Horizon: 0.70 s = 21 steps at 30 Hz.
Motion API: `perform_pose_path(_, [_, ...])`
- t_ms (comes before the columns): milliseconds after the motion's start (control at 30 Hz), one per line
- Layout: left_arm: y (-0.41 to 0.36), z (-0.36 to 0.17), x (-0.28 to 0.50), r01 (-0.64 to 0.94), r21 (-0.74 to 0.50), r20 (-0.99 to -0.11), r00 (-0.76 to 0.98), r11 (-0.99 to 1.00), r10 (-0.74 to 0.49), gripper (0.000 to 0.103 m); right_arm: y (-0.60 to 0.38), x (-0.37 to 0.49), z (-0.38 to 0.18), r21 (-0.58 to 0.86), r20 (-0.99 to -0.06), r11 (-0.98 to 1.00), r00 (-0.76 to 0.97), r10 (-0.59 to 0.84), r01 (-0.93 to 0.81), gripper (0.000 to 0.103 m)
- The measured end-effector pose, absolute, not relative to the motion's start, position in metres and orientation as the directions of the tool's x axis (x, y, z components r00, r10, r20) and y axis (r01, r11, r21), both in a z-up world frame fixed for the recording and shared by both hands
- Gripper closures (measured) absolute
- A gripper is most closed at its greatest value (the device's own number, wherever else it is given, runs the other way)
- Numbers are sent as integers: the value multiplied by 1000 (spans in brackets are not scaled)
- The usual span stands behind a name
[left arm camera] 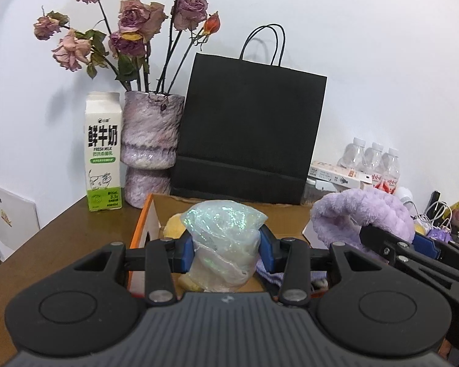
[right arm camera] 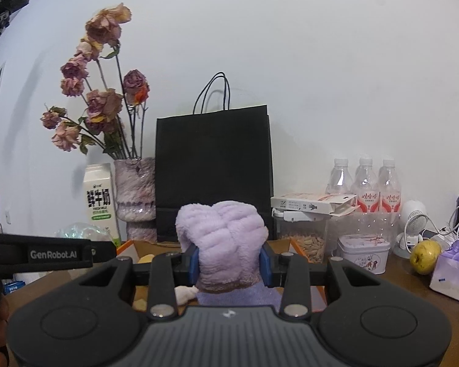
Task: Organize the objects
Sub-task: 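Carry the plastic bag in the left tool and the scrunchie in the right tool to the box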
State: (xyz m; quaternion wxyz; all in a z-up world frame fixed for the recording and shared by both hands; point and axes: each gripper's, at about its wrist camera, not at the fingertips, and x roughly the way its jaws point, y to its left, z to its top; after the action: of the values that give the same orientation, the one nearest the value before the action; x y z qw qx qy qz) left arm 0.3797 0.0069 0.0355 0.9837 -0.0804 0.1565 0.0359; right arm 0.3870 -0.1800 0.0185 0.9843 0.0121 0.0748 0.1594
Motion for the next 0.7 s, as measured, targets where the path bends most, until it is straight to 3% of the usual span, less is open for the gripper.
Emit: perform_pose_path(700, [12,33,456,-121,-135,-318,945,984,72,61,-157,466,11,17,-156,952,940,305,-306,67])
